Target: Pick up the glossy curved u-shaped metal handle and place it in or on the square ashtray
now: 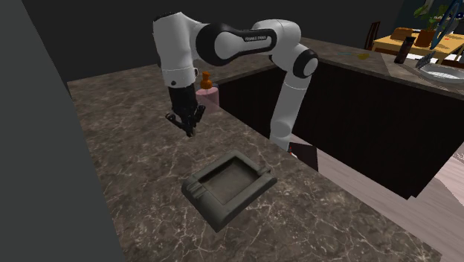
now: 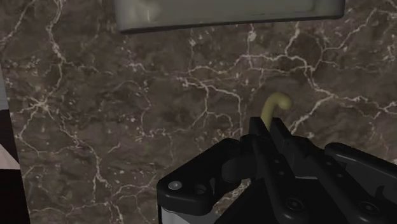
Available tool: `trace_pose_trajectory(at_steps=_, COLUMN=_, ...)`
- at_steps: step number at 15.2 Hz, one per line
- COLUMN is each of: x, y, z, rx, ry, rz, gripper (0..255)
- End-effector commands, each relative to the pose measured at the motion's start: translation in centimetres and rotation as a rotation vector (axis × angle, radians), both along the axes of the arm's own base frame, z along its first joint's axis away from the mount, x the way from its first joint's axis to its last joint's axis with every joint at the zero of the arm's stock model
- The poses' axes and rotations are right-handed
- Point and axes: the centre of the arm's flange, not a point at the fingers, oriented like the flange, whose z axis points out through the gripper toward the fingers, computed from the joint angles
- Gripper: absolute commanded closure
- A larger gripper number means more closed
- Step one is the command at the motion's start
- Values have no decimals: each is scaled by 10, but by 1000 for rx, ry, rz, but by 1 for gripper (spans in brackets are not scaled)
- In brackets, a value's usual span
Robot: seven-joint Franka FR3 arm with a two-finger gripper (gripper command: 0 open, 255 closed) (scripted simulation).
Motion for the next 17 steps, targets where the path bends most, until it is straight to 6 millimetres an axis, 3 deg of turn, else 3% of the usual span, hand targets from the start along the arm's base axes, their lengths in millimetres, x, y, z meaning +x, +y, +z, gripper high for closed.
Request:
trace_pose_trajectory(at_steps=1, x=-23, y=13, z=-1, rx=0, ry=1, rz=-2, gripper=255)
trace_pose_trajectory(at_steps=13, x=-163, y=82, z=-6, rx=0, ry=1, rz=-2, gripper=255)
trace_pose_trajectory(at_steps=17, x=-163, y=82, z=-27, rx=0, ry=1, rz=-2, gripper=255)
